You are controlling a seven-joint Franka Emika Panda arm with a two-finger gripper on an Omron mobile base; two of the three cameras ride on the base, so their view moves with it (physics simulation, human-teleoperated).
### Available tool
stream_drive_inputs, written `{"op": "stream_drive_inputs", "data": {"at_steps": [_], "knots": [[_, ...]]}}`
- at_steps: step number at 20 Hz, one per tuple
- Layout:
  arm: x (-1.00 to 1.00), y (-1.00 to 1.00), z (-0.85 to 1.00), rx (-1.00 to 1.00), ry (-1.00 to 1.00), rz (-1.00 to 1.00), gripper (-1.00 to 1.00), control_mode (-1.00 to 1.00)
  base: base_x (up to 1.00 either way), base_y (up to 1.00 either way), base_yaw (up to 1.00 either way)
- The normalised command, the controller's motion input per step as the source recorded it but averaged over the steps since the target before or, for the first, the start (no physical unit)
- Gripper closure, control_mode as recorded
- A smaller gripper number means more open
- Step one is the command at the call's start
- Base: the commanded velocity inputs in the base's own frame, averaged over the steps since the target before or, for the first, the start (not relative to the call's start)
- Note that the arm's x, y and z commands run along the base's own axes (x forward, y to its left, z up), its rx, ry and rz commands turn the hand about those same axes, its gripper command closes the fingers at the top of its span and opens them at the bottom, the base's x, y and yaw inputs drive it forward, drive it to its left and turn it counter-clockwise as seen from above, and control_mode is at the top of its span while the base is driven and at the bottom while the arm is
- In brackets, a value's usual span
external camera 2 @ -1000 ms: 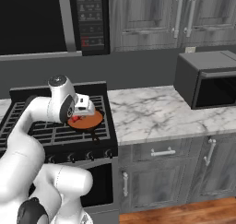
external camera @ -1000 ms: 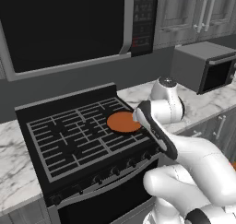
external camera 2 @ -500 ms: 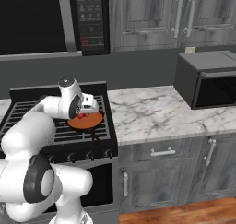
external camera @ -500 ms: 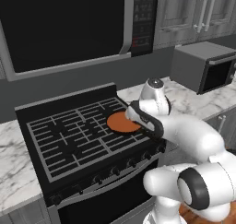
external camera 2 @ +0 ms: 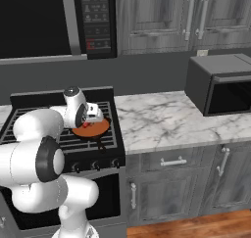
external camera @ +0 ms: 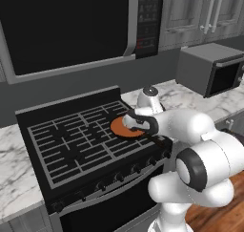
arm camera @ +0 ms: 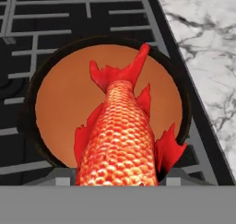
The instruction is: Retrieve the fish from the fridge and place it on the saucepan with marinade on the stove.
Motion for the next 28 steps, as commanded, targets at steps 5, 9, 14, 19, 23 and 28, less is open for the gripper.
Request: {"op": "stream_drive_inputs", "data": {"at_steps": [5,9,14,19,23,28], "knots": [[0.0,0.0,-0.29,-0.01,0.05,0.0,1.0,-1.0,0.0,0.0,0.0],[0.04,0.0,-0.07,0.0,0.05,0.02,1.0,-1.0,0.0,0.0,0.0],[0.18,0.0,-0.02,0.0,0.04,0.01,1.0,-1.0,0.0,0.0,0.0],[0.31,0.0,-0.01,0.0,0.0,0.0,1.0,-1.0,0.0,0.0,0.0],[0.1,0.0,-0.02,0.0,0.0,0.01,-1.0,-1.0,0.0,0.0,0.0],[0.06,0.0,-0.05,0.0,0.0,0.0,-1.0,-1.0,0.0,0.0,0.0]]}}
